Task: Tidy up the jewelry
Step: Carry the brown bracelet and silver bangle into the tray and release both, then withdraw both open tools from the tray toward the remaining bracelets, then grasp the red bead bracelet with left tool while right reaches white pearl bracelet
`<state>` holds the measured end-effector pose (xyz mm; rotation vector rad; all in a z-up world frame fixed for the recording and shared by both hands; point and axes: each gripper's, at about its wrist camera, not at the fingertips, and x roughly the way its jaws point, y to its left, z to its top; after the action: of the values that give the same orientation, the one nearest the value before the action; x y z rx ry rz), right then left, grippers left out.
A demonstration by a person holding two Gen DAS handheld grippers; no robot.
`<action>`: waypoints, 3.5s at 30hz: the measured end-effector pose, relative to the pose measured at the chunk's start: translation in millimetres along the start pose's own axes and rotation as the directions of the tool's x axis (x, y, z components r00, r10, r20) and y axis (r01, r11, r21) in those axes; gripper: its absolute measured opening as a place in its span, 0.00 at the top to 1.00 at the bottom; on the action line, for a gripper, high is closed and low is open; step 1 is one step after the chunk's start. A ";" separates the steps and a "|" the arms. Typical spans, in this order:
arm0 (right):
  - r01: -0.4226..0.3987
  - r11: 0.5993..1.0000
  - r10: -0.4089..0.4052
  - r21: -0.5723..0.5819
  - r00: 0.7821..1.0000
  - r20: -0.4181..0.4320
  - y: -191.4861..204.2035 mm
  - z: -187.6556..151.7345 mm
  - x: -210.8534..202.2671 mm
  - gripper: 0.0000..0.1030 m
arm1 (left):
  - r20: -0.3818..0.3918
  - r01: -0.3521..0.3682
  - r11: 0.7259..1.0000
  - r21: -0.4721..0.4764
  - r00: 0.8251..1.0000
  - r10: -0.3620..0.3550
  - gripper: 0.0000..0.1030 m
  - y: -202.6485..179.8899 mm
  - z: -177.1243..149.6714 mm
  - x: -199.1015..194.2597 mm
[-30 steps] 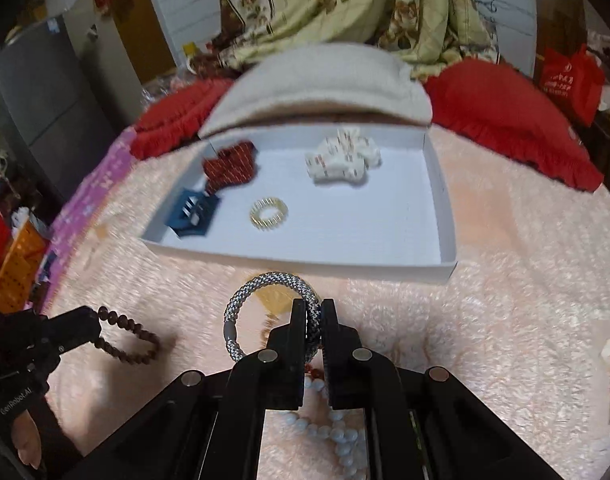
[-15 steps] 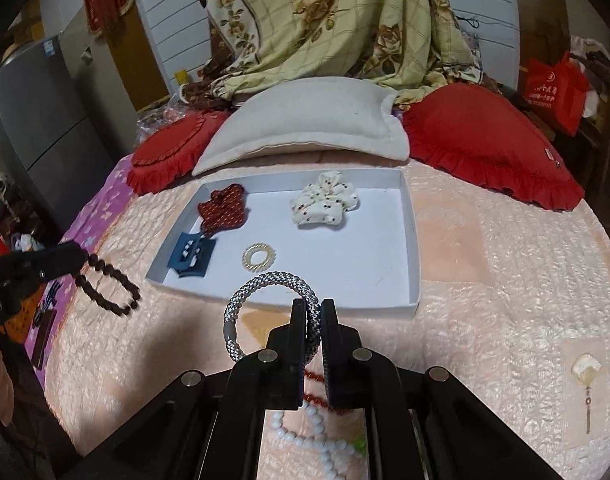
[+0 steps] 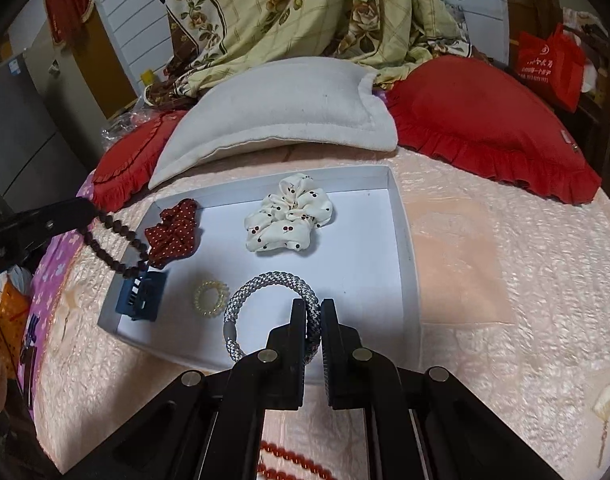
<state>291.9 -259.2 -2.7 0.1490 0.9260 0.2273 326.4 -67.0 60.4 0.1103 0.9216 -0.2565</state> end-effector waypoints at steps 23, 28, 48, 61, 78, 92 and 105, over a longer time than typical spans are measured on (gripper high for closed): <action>0.003 1.000 -0.002 0.009 0.998 -0.067 5.4 0.3 61.3 0.94 | -0.079 0.029 0.995 -0.099 0.996 -0.037 0.92 9.5 34.0 93.7; 0.004 1.000 -0.005 -0.007 0.997 -0.083 8.5 1.7 71.2 0.90 | -0.115 0.028 0.993 -0.111 0.993 -0.040 0.75 18.8 30.6 112.2; -0.002 0.997 -0.001 0.080 0.999 0.032 2.0 -83.8 -42.6 0.62 | -0.028 -0.123 0.969 -0.216 0.992 0.120 0.64 27.1 -132.0 -28.0; 0.045 0.994 -0.044 0.100 0.999 -0.018 22.9 -168.2 -80.2 0.61 | -0.068 -0.190 0.950 -0.249 0.982 0.178 0.64 -3.7 -220.3 -75.3; 0.144 0.989 -0.144 -0.009 0.989 0.029 84.0 -194.0 -123.9 0.59 | 0.047 -0.148 0.952 -0.267 0.985 0.166 0.60 3.1 -254.6 -148.5; 0.157 0.986 -0.156 -0.060 0.988 0.019 109.9 -201.7 -123.9 0.59 | 0.038 -0.183 0.940 -0.287 0.979 0.202 0.59 17.3 -273.6 -155.4; 0.107 0.994 -0.108 -0.025 0.994 -0.029 88.4 -190.7 -99.7 0.59 | -0.022 -0.258 0.930 -0.261 0.965 0.261 0.59 19.6 -270.5 -124.4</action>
<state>69.2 -193.9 -19.0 0.0744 0.9584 0.1407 50.9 28.2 -3.3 -0.0147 0.9087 0.1120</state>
